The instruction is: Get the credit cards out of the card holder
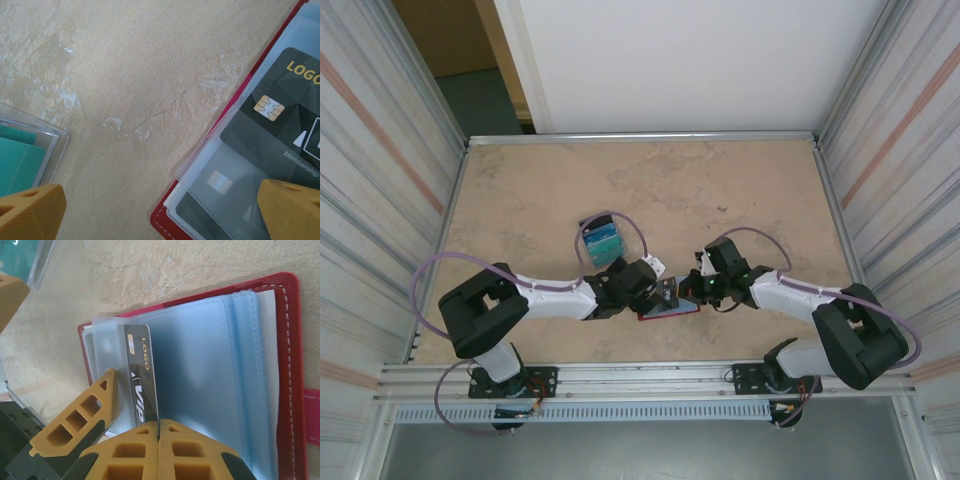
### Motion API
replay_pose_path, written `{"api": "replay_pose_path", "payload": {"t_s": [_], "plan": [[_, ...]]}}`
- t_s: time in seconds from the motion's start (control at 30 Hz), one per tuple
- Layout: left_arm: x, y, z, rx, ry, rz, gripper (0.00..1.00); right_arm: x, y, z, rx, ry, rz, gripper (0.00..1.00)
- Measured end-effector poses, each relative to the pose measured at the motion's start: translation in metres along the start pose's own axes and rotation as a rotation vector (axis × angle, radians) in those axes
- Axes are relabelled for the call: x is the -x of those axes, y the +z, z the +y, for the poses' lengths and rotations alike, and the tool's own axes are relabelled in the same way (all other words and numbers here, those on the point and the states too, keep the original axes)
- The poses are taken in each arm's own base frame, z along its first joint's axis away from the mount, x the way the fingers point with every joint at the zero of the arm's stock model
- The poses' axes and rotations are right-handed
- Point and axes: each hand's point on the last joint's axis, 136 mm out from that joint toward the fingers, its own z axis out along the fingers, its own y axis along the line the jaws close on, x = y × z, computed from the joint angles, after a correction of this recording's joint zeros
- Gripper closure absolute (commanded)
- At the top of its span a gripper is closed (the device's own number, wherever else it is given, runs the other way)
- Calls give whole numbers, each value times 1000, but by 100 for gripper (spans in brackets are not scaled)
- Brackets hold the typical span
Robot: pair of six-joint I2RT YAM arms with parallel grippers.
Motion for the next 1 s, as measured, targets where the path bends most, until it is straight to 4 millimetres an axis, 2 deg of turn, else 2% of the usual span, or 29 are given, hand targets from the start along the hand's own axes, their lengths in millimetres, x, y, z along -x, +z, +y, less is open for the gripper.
{"api": "replay_pose_path", "payload": {"t_s": [0.23, 0.5, 0.67, 0.8, 1.0], "plan": [[1, 2, -1, 0, 0, 2, 1, -5, 3, 7, 77, -14, 9, 82], [2, 2, -1, -3, -1, 2, 1, -3, 2, 21, 129, -45, -7, 81], [2, 2, -2, -5, -1, 2, 1, -6, 8, 22, 127, -54, 7, 84], [2, 2, -2, -5, -5, 3, 1, -13, 16, 14, 99, -45, 35, 92], [2, 2, -1, 0, -8, 5, 1, -9, 15, 15, 63, -56, 27, 100]]}}
